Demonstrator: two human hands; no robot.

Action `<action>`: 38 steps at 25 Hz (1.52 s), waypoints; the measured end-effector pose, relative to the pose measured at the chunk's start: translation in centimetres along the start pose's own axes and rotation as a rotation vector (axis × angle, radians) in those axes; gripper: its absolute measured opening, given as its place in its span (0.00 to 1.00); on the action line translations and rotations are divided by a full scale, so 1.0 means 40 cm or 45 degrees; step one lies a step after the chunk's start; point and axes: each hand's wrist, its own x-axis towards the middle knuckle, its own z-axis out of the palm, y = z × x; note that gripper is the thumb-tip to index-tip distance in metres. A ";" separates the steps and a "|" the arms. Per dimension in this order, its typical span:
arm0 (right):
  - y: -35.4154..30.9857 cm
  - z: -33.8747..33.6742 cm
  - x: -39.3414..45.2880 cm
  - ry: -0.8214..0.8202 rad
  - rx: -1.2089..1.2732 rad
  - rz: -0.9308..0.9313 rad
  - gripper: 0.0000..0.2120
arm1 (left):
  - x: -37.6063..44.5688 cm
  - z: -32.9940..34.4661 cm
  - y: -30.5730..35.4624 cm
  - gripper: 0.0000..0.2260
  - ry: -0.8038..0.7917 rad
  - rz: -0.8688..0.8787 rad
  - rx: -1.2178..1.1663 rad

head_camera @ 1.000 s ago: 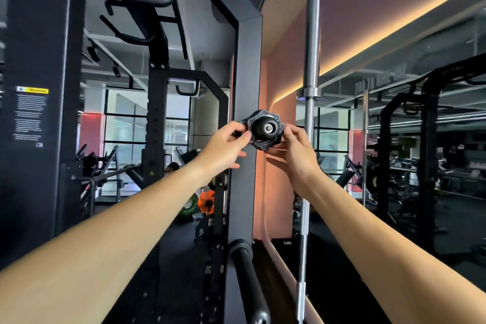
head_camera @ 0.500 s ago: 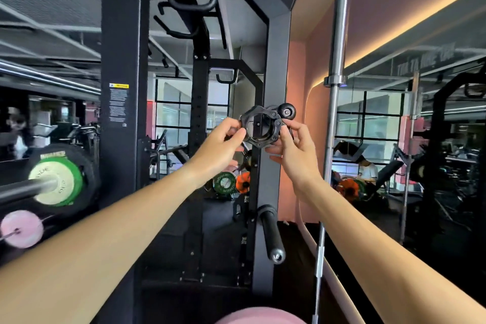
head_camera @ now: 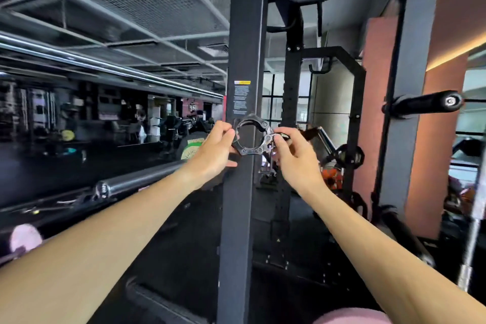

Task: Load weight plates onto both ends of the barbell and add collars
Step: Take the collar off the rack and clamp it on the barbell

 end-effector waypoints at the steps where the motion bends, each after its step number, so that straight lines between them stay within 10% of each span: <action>1: -0.015 0.075 -0.003 -0.025 0.037 -0.002 0.06 | -0.008 -0.073 -0.031 0.09 -0.001 -0.014 0.044; 14: -0.147 0.736 -0.157 -0.329 0.253 0.193 0.10 | -0.162 -0.708 -0.350 0.11 -0.080 -0.212 0.066; 38: -0.023 0.812 -0.138 -0.307 -0.050 0.358 0.13 | -0.079 -0.686 -0.564 0.08 -0.148 -0.485 0.073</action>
